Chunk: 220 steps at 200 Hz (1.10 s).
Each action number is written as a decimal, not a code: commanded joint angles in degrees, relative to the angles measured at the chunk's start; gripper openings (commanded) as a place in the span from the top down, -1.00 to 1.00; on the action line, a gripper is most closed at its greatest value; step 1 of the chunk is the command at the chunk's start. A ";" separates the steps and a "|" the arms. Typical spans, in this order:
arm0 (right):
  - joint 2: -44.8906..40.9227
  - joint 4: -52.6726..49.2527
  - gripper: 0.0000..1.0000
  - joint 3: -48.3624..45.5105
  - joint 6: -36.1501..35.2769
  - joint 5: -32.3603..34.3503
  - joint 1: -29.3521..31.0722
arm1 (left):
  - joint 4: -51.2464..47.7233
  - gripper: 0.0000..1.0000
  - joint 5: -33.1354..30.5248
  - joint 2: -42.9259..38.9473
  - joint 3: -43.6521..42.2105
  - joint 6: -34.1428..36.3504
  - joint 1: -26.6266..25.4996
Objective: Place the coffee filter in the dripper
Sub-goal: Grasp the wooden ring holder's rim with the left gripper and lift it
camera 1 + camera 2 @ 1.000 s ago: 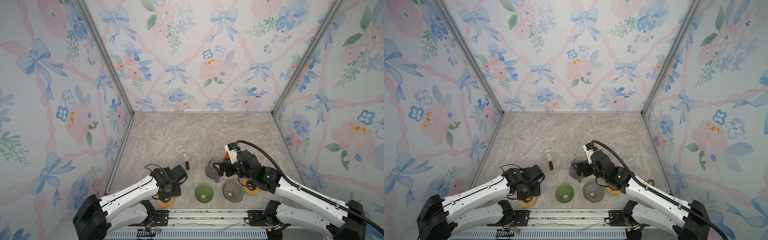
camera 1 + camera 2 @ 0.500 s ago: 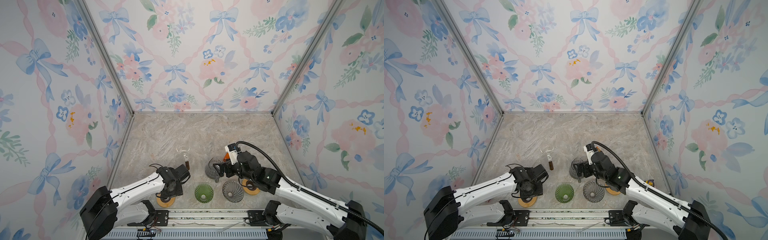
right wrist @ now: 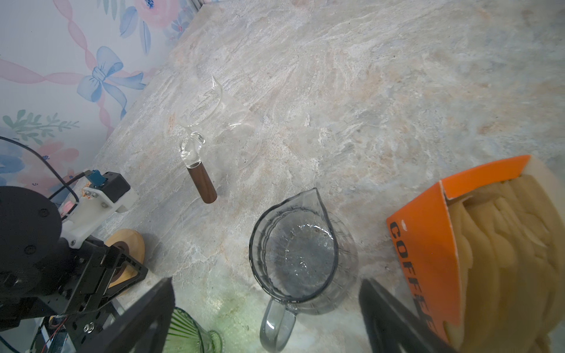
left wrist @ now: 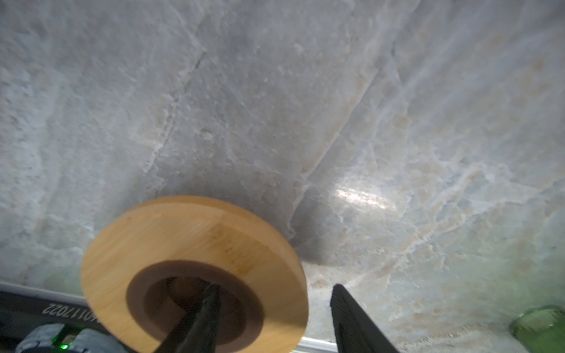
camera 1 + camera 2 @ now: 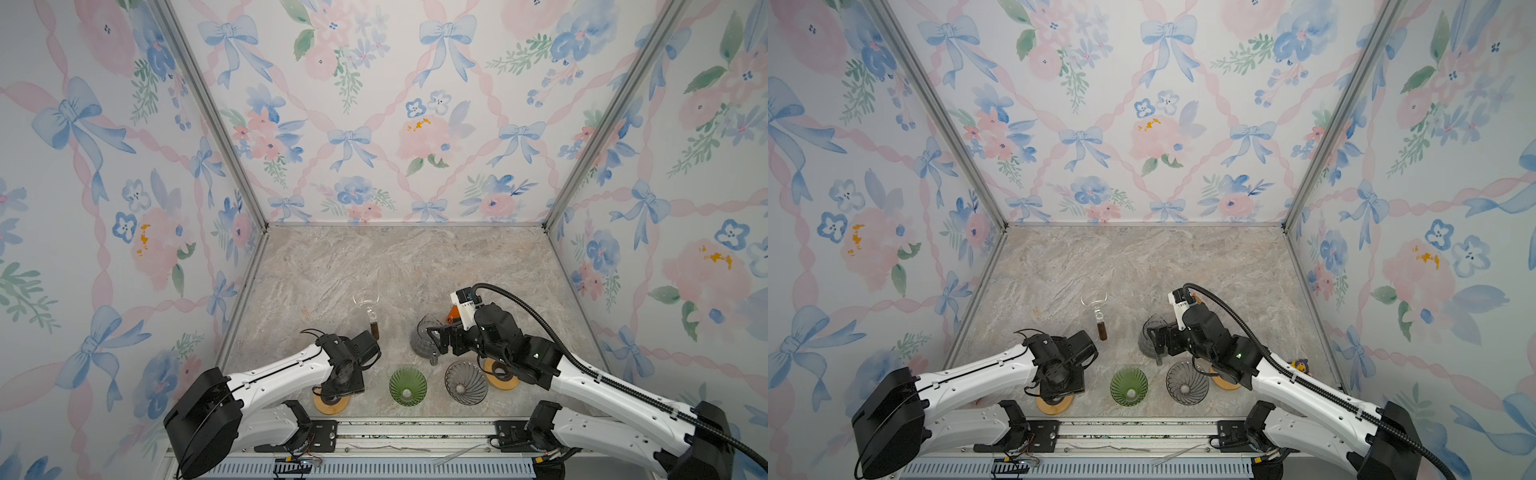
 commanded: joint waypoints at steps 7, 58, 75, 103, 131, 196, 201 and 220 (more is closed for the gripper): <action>-0.96 0.24 -0.93 -0.83 0.33 0.87 0.64 | -0.13 -0.15 -0.81 1.19 -0.79 0.70 -0.18; -1.21 -0.07 -0.93 -1.00 0.22 1.40 0.66 | 0.19 -0.02 -1.68 2.02 -0.53 0.89 -0.10; -1.17 0.06 -0.93 -0.90 0.21 1.57 0.67 | 0.19 0.02 -1.83 2.24 -0.35 1.18 0.06; -1.14 -0.13 -0.93 -0.74 -0.06 2.14 0.67 | 0.17 0.10 -2.82 2.59 0.25 1.53 0.28; -1.21 -0.42 -0.93 -0.83 -0.13 2.58 0.62 | 0.13 0.17 -3.40 2.66 0.91 1.71 0.56; -2.00 -0.54 -0.93 -1.49 0.16 3.26 0.54 | 0.19 0.29 -4.37 2.19 1.90 2.74 2.22; -2.05 -0.60 -0.93 -1.48 0.21 3.32 0.59 | 0.13 0.30 -4.51 2.21 2.00 2.87 2.27; -2.09 -0.63 -0.93 -1.62 0.20 3.49 0.59 | 0.11 0.32 -4.78 2.15 2.41 3.32 2.72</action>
